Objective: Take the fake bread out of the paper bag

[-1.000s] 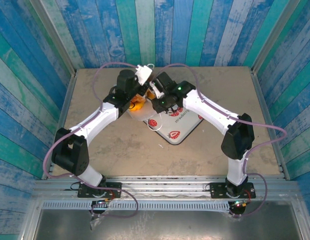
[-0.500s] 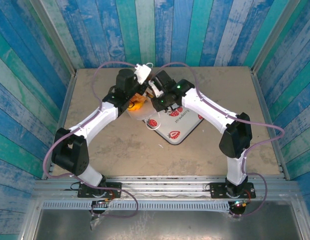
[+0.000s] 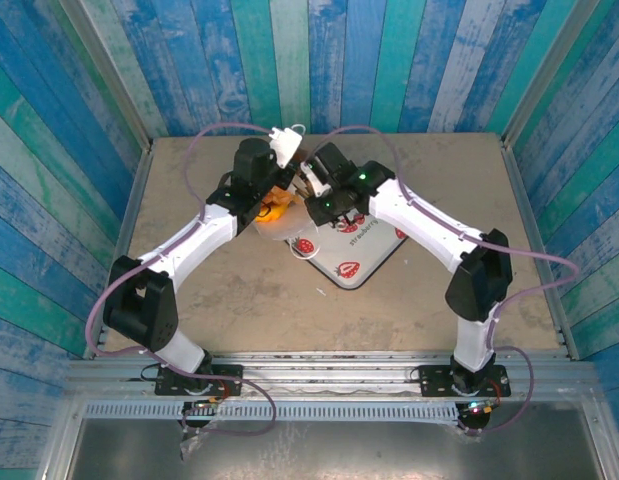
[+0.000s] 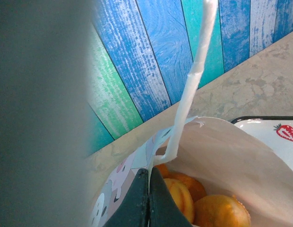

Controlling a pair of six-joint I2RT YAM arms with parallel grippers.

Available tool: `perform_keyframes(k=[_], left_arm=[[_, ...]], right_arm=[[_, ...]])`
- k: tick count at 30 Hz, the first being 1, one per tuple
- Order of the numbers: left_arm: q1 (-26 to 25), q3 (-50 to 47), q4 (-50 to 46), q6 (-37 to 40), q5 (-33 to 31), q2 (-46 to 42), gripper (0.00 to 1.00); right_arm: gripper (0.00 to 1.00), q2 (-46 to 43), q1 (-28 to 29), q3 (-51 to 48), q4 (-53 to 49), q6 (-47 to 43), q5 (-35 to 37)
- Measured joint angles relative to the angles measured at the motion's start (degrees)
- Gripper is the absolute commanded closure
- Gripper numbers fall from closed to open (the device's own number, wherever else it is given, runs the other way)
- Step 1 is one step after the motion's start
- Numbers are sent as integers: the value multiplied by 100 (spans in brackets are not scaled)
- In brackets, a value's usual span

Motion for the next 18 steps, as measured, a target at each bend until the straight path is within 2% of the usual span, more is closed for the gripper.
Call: perform_keyframes(k=[9, 18], left_arm=[[0, 33, 22, -111, -199, 0, 100], [0, 44, 35, -186, -313, 0, 100]], right_arm=[[81, -1185, 22, -831, 195, 356, -98], [82, -1812, 2, -1394, 297, 684, -216]])
